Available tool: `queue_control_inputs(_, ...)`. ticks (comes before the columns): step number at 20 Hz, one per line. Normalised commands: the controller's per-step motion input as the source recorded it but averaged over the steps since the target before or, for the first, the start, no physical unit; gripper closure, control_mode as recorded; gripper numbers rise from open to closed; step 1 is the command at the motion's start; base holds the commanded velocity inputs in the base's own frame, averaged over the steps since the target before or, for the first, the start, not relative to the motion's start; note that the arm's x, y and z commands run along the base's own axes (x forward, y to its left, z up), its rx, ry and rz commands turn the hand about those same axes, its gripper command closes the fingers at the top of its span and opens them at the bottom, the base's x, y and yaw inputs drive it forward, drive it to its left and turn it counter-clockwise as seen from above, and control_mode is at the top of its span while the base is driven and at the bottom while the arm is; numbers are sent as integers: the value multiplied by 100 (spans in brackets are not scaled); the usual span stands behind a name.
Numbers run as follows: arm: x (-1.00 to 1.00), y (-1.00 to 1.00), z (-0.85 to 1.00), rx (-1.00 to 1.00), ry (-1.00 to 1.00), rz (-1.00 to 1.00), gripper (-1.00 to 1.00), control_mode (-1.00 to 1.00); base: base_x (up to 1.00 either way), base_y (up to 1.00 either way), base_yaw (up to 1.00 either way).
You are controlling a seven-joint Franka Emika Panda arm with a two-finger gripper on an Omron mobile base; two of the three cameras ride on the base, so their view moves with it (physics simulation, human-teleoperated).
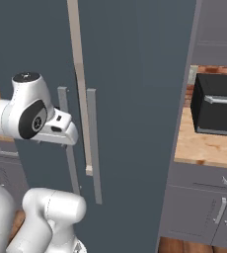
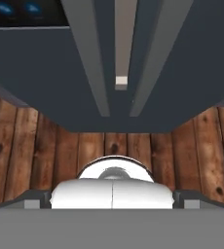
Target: Open the freezer door, pick up the ice cube tray from the freezer, and place it on the dining counter.
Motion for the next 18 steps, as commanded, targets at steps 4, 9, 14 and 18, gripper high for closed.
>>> queue_control_inputs(4,0,0,0,0,0,0,-100,-100,0,0,0)
queue_control_inputs(9,0,0,0,0,0,0,-100,100,0,-11,0)
queue_control_inputs(14,0,0,0,0,0,0,-100,100,5,-58,0)
queue_control_inputs(18,0,0,0,0,0,0,-100,100,9,-72,0)
